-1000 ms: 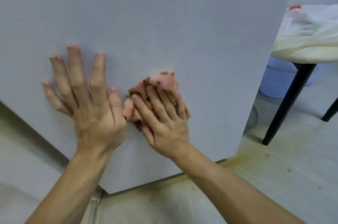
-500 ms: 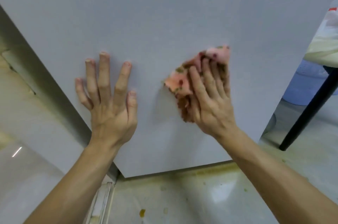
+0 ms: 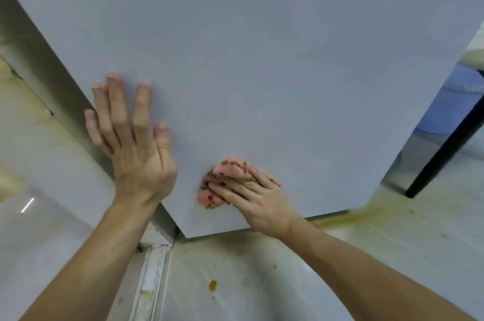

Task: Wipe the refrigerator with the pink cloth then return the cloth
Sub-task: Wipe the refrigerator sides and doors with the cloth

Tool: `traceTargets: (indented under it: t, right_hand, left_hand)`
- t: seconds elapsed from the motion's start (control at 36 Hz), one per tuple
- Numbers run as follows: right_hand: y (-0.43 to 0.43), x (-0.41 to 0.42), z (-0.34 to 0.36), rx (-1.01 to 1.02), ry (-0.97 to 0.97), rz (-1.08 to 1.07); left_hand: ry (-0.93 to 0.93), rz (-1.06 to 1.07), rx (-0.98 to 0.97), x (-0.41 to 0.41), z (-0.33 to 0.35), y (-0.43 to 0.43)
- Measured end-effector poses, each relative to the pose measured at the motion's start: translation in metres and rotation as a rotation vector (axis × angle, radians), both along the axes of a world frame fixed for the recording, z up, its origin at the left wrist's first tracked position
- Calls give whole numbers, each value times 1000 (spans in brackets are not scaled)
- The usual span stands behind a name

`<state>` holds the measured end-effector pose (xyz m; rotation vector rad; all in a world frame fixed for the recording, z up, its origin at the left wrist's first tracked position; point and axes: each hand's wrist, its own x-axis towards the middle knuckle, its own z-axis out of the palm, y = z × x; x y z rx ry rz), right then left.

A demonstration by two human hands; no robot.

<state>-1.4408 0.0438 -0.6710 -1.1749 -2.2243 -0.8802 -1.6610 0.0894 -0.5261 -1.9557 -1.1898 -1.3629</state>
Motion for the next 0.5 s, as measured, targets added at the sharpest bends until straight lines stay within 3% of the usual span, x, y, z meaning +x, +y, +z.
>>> traceTargets:
  t: [0.14,0.25,0.36,0.5]
  right_hand:
    - [-19,33,-17,-350,-217,-22]
    - [-14,34,-3,-248,-168,51]
    - [1,17,59,74,78,128]
    - [25,-28,179,362,639,72]
  left_hand:
    - [1,-15,-30,-1,-10,-6]
    - [5,-11,-46,2,-14,-8]
    - [-3,-26,-48,2,-12,-7]
    - [28,-29,-36,-8,-7,-7]
